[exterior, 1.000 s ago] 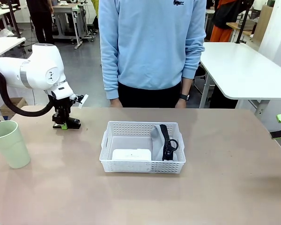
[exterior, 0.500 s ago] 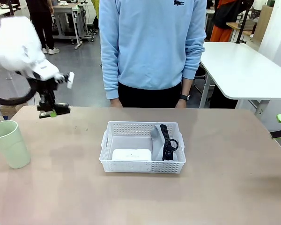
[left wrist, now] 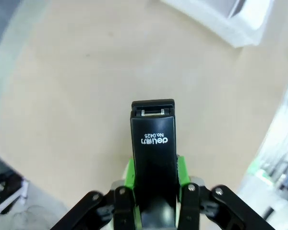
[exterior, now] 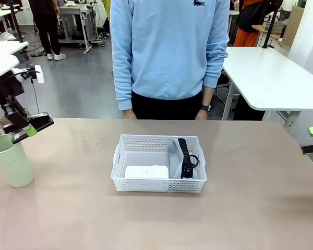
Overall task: Efficiently arrange items inside the basket to fit them all.
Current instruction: Pick up the Stapler and place it inside the Organizing basket.
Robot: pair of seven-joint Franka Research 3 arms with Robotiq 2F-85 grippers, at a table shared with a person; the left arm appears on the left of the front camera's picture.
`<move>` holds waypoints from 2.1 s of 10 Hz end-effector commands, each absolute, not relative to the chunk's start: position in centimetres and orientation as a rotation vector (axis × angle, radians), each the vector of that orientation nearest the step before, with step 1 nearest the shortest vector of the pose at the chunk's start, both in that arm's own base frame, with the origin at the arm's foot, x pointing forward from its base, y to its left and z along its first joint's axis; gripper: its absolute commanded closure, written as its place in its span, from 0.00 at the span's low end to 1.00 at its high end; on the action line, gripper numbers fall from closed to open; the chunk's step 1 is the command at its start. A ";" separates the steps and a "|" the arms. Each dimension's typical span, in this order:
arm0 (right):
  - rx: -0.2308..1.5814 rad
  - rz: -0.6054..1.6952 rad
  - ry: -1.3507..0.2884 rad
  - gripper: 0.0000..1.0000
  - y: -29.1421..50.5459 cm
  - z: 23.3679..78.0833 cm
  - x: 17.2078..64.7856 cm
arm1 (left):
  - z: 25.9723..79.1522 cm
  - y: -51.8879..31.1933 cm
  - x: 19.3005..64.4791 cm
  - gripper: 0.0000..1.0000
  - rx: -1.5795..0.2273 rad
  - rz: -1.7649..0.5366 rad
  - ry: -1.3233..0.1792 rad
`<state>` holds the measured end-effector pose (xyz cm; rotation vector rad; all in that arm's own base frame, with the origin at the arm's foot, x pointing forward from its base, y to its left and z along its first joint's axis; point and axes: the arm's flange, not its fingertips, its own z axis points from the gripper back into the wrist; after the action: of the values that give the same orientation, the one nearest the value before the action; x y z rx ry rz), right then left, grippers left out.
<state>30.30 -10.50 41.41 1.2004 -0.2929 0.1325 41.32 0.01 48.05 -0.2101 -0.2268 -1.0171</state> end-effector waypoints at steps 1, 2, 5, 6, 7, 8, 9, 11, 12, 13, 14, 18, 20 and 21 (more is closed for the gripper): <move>1.207 0.147 -0.303 0.00 -10.7 41.5 30.2 | 49.3 -0.7 39.3 0.96 -0.370 -1.203 -0.738; 1.207 0.147 -0.303 0.00 -10.7 41.5 30.2 | 48.1 0.0 41.3 0.96 -0.210 -1.017 -0.227; 1.207 0.147 -0.303 0.00 -10.7 41.5 30.2 | 48.1 0.0 41.3 0.96 -0.210 -1.017 -0.227; 1.207 0.147 -0.303 0.00 -10.7 41.5 30.2 | 48.1 0.0 41.3 0.96 -0.210 -1.017 -0.227; 1.207 0.147 -0.303 0.00 -10.7 41.5 30.2 | 48.1 0.0 41.3 0.96 -0.210 -1.017 -0.227; 1.207 0.147 -0.303 0.00 -10.7 41.5 30.2 | 48.1 0.0 41.3 0.96 -0.210 -1.017 -0.227; 1.207 0.147 -0.303 0.00 -10.7 41.5 30.2 | 48.1 0.0 41.3 0.96 -0.210 -1.017 -0.227; 1.207 0.147 -0.303 0.00 -10.7 41.5 30.2 | 48.8 -0.6 41.3 0.63 -0.198 -1.021 -0.282; 1.207 0.147 -0.303 0.00 -10.7 41.5 30.2 | 50.6 -1.6 40.9 0.63 -0.173 -1.074 -0.297; 1.207 0.147 -0.303 0.00 -10.7 41.5 30.2 | 52.8 -3.1 40.4 0.63 -0.123 -1.092 -0.298; 1.207 0.147 -0.303 0.00 -10.7 41.5 30.2 | 55.2 -5.8 39.8 0.63 -0.108 -1.199 -0.306; 1.207 0.147 -0.303 0.00 -10.7 41.5 30.2 | 54.7 -20.0 40.2 0.63 -0.001 -1.489 -0.169; 1.207 0.147 -0.303 0.00 -10.7 41.5 30.2 | 51.6 -27.3 41.7 0.63 0.014 -1.596 -0.146; 1.207 0.147 -0.303 0.00 -10.7 41.5 30.2 | 49.4 -30.1 42.0 0.63 0.011 -1.611 -0.151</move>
<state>30.31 -10.52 41.35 1.2013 -0.2911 0.1313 40.28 -29.23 49.42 -0.0232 -0.1379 -1.6272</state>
